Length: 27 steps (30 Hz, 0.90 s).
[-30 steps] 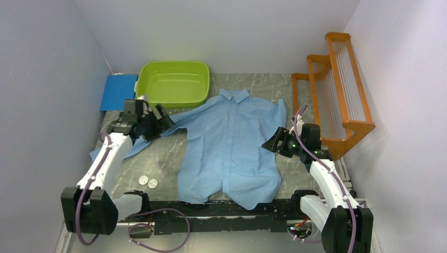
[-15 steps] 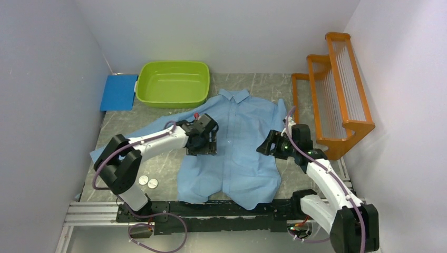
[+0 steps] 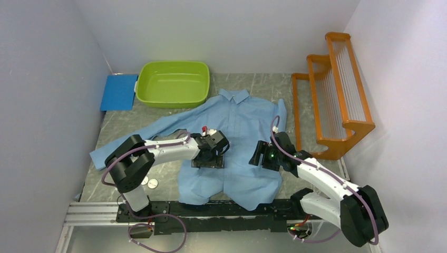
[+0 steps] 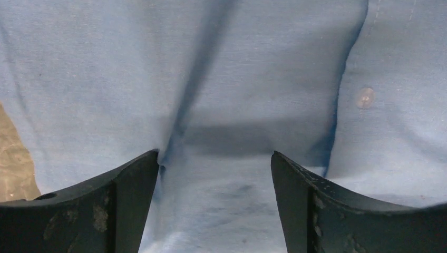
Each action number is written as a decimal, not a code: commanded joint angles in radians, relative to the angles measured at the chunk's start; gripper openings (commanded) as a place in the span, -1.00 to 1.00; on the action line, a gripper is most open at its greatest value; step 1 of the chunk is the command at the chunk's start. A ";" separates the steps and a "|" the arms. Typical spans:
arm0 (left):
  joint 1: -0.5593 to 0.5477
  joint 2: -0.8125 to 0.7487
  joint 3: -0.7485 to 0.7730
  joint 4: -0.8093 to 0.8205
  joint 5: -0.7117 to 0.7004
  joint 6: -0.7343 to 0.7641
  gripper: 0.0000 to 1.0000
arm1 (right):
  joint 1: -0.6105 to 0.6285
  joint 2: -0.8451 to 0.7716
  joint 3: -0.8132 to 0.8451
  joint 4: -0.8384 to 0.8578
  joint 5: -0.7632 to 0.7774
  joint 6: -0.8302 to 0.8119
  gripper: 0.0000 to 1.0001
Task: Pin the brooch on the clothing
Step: Flatten out the clothes at the center of the board.
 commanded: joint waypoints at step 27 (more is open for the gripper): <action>-0.056 -0.311 -0.129 0.036 0.134 -0.033 0.88 | -0.045 -0.206 0.077 -0.137 0.189 0.007 0.52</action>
